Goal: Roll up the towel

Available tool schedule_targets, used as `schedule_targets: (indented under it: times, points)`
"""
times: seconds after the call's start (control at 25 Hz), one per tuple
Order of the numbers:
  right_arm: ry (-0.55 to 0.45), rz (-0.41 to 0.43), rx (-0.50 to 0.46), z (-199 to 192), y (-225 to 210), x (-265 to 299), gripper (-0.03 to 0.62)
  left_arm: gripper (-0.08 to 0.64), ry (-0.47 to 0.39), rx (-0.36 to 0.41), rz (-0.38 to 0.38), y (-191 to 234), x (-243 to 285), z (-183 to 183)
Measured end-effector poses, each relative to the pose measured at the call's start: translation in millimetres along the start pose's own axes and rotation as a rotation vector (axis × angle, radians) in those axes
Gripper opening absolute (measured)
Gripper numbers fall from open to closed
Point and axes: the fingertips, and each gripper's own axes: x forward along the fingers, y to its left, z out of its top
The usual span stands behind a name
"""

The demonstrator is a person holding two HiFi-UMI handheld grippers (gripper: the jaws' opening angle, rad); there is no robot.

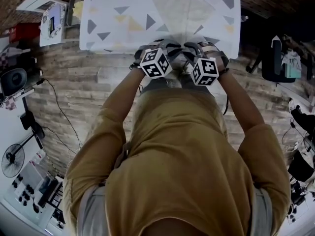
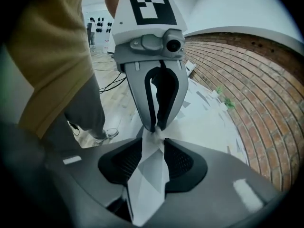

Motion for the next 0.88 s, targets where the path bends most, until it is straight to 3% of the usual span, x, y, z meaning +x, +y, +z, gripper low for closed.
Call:
schedule_targets:
  times: [0.2,0.32,0.6,0.76,0.88]
  points:
    - [-0.028,-0.029,0.064,3.8,-15.6,-0.2,0.117,0.098,-0.015,-0.042,-0.096,1.1,-8.3,10.0]
    - [-0.052,0.001,0.124,3.5,-18.5,1.0,0.06,0.097,-0.022,-0.074,-0.128,7.9,-11.5,12.8]
    - [-0.124,0.173,0.48,-0.7,-31.1,3.5,0.037,0.098,-0.106,-0.204,-0.087,29.8,-12.1,16.2]
    - [-0.143,0.249,0.576,-1.3,-42.6,0.1,0.037,0.098,-0.156,-0.347,-0.111,39.7,-5.3,13.6]
    - [-0.129,0.32,0.592,-7.4,-40.3,4.9,0.038,0.097,-0.151,-0.412,-0.162,41.6,3.5,7.4]
